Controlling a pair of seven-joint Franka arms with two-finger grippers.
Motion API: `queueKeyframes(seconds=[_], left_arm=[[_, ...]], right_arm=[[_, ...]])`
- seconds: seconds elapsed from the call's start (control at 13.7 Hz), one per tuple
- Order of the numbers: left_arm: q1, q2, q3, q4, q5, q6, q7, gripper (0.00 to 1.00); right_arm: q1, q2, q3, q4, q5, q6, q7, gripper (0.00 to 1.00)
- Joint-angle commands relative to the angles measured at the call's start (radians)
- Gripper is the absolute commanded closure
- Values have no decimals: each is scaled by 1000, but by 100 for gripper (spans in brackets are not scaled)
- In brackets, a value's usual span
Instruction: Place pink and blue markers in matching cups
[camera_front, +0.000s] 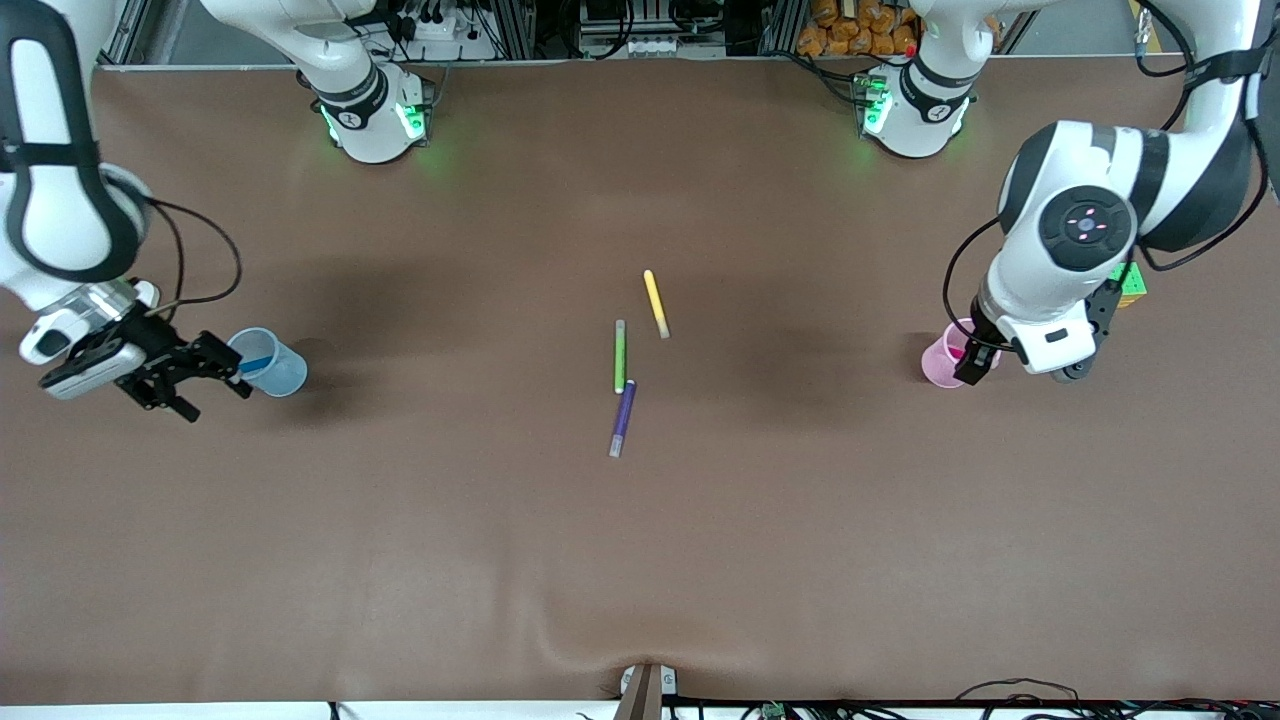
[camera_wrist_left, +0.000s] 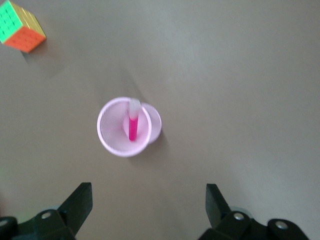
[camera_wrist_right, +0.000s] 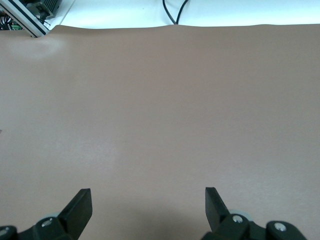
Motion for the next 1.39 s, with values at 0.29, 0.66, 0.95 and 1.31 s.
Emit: queueKeyframes(seconds=[0.29, 0.66, 0.95, 1.31], left_arm=[[2, 34, -7, 181, -85, -101, 330, 0], [-49, 35, -26, 290, -87, -127, 414, 0], [-33, 11, -27, 367, -81, -170, 730, 0], [-36, -95, 89, 370, -93, -276, 1058, 0]], right_arm=[[-51, 70, 7, 323, -323, -360, 473, 0], [-8, 84, 11, 537, -551, -645, 827, 0], [108, 81, 14, 639, -714, -790, 1143, 0], [153, 93, 16, 763, -829, -798, 1149, 0]])
